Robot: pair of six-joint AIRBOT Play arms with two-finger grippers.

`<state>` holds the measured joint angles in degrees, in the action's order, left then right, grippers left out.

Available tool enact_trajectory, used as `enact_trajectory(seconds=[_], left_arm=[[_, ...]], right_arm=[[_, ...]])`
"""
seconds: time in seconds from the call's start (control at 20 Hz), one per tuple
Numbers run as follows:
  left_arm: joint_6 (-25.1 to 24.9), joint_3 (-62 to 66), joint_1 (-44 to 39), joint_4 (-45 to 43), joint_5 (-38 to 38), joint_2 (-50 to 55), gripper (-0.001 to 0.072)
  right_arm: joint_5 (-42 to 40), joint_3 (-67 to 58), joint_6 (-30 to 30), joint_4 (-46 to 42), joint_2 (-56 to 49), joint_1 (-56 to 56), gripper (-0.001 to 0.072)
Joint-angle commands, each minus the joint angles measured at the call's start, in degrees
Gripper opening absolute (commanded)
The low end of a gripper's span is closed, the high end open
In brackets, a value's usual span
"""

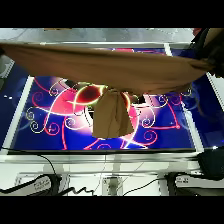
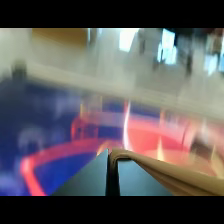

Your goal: Fold the clothes and pants, and hang the long-sleeved shirts on hangers.

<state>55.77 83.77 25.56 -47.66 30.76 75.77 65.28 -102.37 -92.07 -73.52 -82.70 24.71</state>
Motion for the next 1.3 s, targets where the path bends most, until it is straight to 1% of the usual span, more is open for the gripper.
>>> enact_trajectory(seconds=[0.0, 0.2, 0.3, 0.35, 0.4, 0.55, 0.65, 0.7, 0.9, 1.0, 1.1, 1.25], left_arm=[[9.05, -3.02, 0.33, -16.35, 11.98, 2.03, 0.0016], [8.48, -5.57, 0.63, -17.05, 20.31, 3.48, 0.0016], [7.02, -5.55, 0.85, -17.44, 23.3, 2.16, 0.0016], [6.82, -5.55, 1.03, -19.21, 25.92, 1.38, 0.0017], [6.84, -5.57, 1.18, -22.27, 29.38, 0.85, 0.0016], [6.84, -5.64, 1.46, -36.17, 45.46, 1.14, 0.0017], [6.8, -5.77, 1.6, -44.06, 53.92, 2.21, 0.0017], [6.82, -5.97, 1.95, -46.75, 56.43, 2.97, 0.0016], [6.82, -11.45, 3.87, -49.62, 62.45, 5.38, 0.0016], [6.78, -15.89, 4.7, -53.55, 62.58, 5.81, 0.0016], [6.8, -19.63, 5.6, -57.2, 62.29, 6.03, 0.0016], [6.8, -23.58, 6.8, -57.33, 60.3, 6.03, 0.0017]], right_arm=[[-1.97, 11.63, -3.02, -7.76, 5.57, 0.07, 0.0019], [-4.24, 29.59, -3.63, -11.89, 16.52, 0.07, 0.0019], [-2.84, 35.21, -3.61, -15.47, 22.12, 0.07, 0.0019], [-1.09, 37.53, -3.61, -17.31, 24.74, 0.07, 0.002], [0.83, 39.67, -3.63, -18.8, 26.93, 0.07, 0.0019], [9.51, 45.79, -3.45, -20.65, 31.54, 0.07, 0.0019], [15.02, 48.85, -3.08, -21.68, 32.28, 0.07, 0.0019], [17.46, 50.16, -2.73, -22.16, 32.2, 0.07, 0.0019], [24.39, 56.39, 0.33, -24.46, 32.17, 0.07, 0.002], [25.94, 58.55, 0.46, -24.63, 32.17, 0.07, 0.002], [27.28, 58.9, 1.81, -24.63, 32.15, 0.04, 0.002], [26.97, 58.93, 2.89, -24.61, 32.15, 0.04, 0.002]])
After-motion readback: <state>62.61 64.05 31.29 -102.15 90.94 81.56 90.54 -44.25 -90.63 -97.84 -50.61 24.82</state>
